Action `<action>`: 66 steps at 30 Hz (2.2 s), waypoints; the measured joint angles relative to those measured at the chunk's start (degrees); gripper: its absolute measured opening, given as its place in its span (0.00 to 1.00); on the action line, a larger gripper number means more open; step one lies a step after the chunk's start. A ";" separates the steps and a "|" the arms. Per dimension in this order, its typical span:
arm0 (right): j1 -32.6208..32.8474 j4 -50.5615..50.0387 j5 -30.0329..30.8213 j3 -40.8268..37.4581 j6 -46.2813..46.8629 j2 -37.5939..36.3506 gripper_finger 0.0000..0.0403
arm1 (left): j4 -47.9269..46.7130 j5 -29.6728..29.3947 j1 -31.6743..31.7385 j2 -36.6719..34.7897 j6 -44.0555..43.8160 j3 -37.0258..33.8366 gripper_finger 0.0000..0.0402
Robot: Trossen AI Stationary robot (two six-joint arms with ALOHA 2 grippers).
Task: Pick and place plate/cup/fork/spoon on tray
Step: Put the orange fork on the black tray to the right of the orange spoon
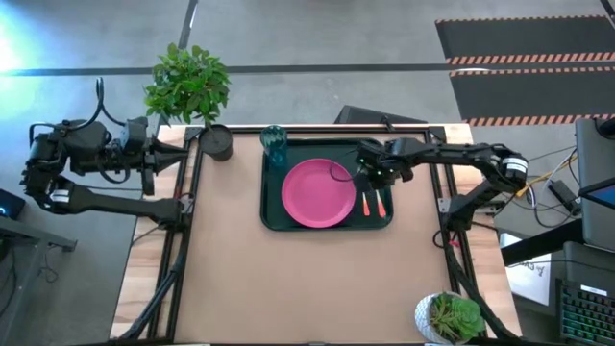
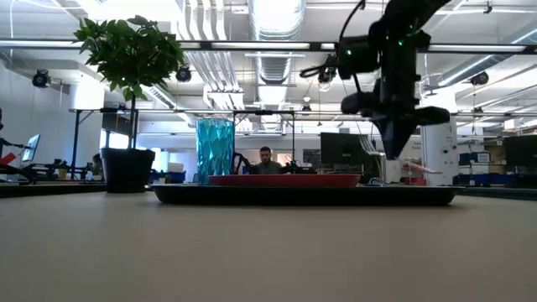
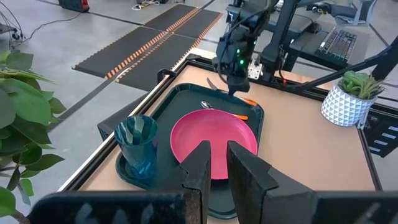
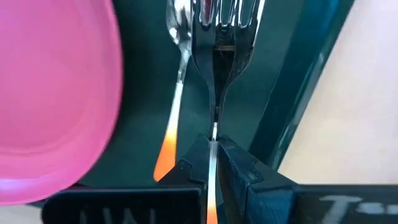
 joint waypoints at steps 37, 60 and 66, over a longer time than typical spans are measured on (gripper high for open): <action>-9.20 16.49 -3.05 -11.98 -2.82 0.01 0.02 | 0.05 0.00 0.01 -0.14 -0.09 0.00 0.08; -9.22 21.26 -4.18 -16.09 -0.98 0.05 0.02 | 0.09 0.00 0.02 -0.11 -0.22 0.00 0.08; -9.24 23.75 -4.02 -16.09 -1.00 0.05 0.02 | 0.10 0.00 0.01 -0.11 -0.22 0.00 0.08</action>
